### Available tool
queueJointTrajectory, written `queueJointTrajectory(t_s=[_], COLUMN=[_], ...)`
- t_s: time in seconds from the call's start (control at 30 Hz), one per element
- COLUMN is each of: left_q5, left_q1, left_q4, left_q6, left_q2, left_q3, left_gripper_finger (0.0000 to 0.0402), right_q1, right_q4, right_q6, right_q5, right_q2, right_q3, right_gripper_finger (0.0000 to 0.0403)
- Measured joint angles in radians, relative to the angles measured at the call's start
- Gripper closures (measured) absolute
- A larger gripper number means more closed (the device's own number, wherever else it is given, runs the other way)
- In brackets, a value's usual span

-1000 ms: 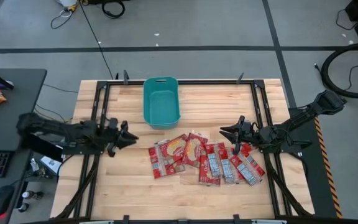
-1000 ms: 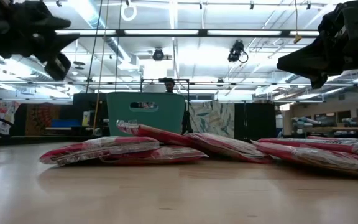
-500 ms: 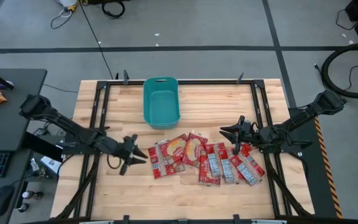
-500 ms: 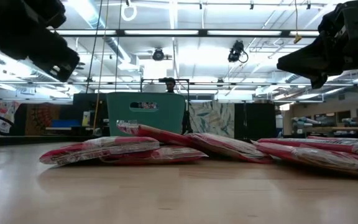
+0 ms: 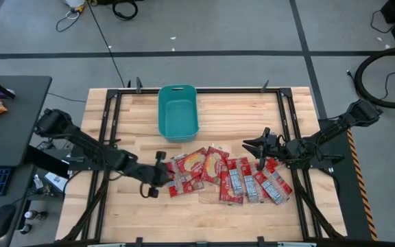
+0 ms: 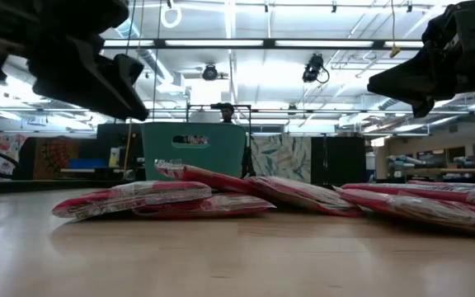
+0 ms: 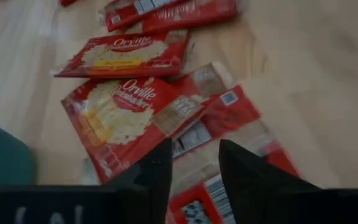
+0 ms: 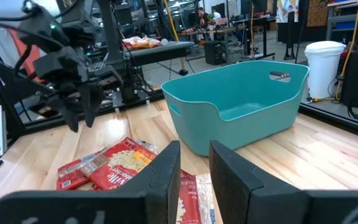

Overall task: Sort popcorn bags into baskets
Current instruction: Put the red popcorn bag into the green bin

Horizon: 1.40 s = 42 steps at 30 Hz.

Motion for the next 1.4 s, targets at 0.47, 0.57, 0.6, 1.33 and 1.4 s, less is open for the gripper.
queueJointTrajectory(t_s=[0.47, 0.57, 0.6, 1.33, 1.4], left_q5=[-0.213, -0.261, -0.266, -0.275, -0.275], left_q1=[0.0, 0.0, 0.0, 0.066, 0.066], left_q4=[-0.044, -0.037, -0.041, -0.054, -0.106], left_q6=[0.479, 0.522, 0.533, 0.484, 0.462], left_q2=[0.253, 0.278, 0.282, 0.338, 0.337], left_q3=[0.11, 0.11, 0.11, 0.112, 0.136], left_gripper_finger=[0.0217, 0.0217, 0.0217, 0.0392, 0.0394], right_q1=[0.0, 0.0, 0.0, 0.0, 0.0], right_q4=[0.0, 0.0, 0.0, 0.0, 0.0], right_q6=[0.0, 0.0, 0.0, 0.0, 0.0], right_q5=[0.0, 0.0, 0.0, 0.0, 0.0], right_q2=[0.0, 0.0, 0.0, 0.0, 0.0], right_q3=[0.0, 0.0, 0.0, 0.0, 0.0], right_gripper_finger=[0.0313, 0.0313, 0.0313, 0.0313, 0.0313])
